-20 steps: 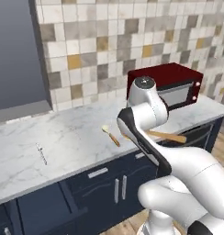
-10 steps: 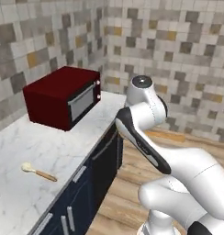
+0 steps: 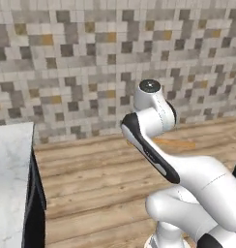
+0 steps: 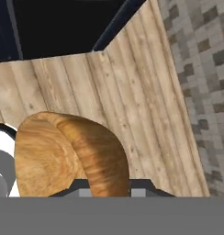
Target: Organize the utensils by type. Pick up the wooden spoons from the counter and place them in the open cabinet. Then pick up the metallic utensils from the counter and place them in the open drawer.
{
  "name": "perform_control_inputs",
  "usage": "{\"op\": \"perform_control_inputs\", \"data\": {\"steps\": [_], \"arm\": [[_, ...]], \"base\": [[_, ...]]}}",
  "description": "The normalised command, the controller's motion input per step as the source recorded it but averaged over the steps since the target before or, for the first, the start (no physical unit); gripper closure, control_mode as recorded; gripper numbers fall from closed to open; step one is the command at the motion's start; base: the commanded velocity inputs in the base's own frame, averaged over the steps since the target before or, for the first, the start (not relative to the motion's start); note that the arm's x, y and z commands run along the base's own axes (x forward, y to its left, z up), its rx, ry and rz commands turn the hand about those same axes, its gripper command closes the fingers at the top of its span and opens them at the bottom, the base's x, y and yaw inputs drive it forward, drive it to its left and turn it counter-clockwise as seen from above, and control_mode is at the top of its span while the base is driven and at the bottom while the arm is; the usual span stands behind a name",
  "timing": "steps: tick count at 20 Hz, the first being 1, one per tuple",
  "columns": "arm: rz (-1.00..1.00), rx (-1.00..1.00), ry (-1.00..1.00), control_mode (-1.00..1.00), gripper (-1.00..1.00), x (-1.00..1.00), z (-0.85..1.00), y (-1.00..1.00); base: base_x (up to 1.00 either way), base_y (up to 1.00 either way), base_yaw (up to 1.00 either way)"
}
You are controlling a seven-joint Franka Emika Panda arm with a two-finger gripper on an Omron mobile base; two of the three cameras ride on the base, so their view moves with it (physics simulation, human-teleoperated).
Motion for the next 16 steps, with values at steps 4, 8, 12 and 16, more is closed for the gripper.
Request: {"op": "perform_control_inputs", "data": {"steps": [4,8,12,16], "arm": [[0.0,0.0,0.0,1.0,1.0,0.0,0.0,0.0],[0.0,0.0,0.0,1.0,1.0,0.0,0.0,0.0],[0.0,0.0,0.0,1.0,1.0,0.0,0.0,0.0],[0.0,0.0,0.0,1.0,1.0,0.0,0.0,0.0]], "base": [[0.0,-0.17,-1.0],[0.0,-0.15,-1.0],[0.19,-0.02,-0.92],[0.37,0.0,-0.8]]}}
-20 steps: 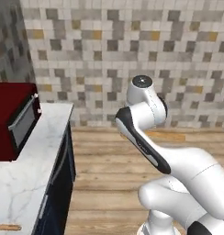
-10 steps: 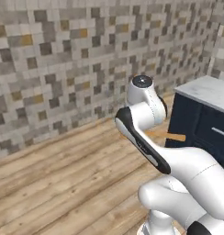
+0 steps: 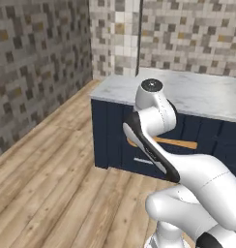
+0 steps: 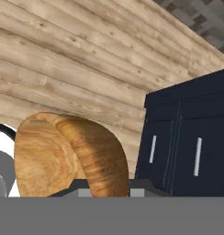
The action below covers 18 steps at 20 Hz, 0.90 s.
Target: Organize the utensils by type. Pick up the wooden spoons from the counter and place them in the open cabinet. Then pick up the metallic utensils from the counter and place them in the open drawer.
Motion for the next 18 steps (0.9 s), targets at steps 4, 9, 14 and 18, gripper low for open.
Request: {"op": "perform_control_inputs", "data": {"steps": [4,9,14,18], "arm": [[0.0,0.0,0.0,1.0,1.0,0.0,0.0,0.0],[0.0,0.0,0.0,1.0,1.0,0.0,0.0,0.0],[0.0,0.0,0.0,1.0,1.0,0.0,0.0,0.0],[0.0,0.0,0.0,1.0,1.0,0.0,0.0,0.0]], "base": [[0.46,0.0,-0.73],[0.44,0.0,-0.74],[0.42,0.0,-0.76],[0.46,0.0,-0.72]]}}
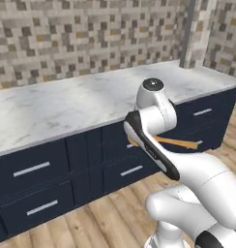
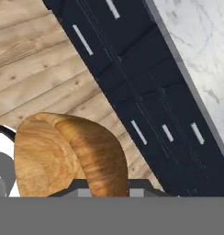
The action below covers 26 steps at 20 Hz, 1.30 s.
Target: Organize the utensils by type. Pick up the wooden spoons from the counter and place them in the open cabinet. Then pick up the metallic utensils from the counter and place them in the open drawer.
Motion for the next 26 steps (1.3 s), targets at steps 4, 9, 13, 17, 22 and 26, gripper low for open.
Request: {"op": "perform_control_inputs", "data": {"steps": [4,9,13,17,22,26], "arm": [[0.0,0.0,0.0,1.0,1.0,0.0,0.0,0.0],[0.0,0.0,0.0,1.0,1.0,0.0,0.0,0.0],[0.0,0.0,0.0,1.0,1.0,0.0,0.0,0.0],[0.0,0.0,0.0,1.0,1.0,0.0,0.0,0.0],[0.0,0.0,0.0,1.0,1.0,0.0,0.0,0.0],[0.0,0.0,0.0,1.0,1.0,0.0,0.0,0.0]], "base": [[0.49,0.0,-0.68],[0.63,0.0,-0.52],[0.57,0.0,-0.61],[0.55,0.0,-0.65],[0.47,0.0,-0.73],[0.56,0.0,-0.62]]}}
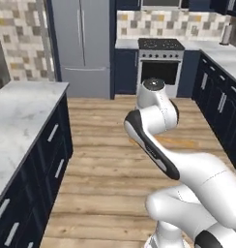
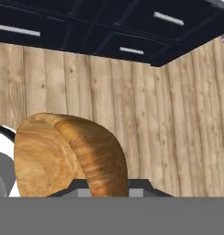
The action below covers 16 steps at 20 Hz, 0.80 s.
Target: Organize the utensils by type. Pick up the wooden spoons from the counter and place them in the open cabinet. Then pick up the metallic utensils from the counter and place them in the open drawer.
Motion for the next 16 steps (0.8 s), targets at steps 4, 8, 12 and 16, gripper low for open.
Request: {"op": "perform_control_inputs", "data": {"steps": [4,8,12,16], "arm": [[0.0,0.0,0.0,1.0,1.0,0.0,0.0,0.0],[0.0,0.0,0.0,1.0,1.0,0.0,0.0,0.0],[0.0,0.0,0.0,1.0,1.0,0.0,0.0,0.0],[0.0,0.0,0.0,1.0,1.0,0.0,0.0,0.0]], "base": [[0.82,0.0,-0.28],[0.97,0.0,-0.04],[0.95,-0.01,-0.05],[0.94,-0.06,-0.04]]}}
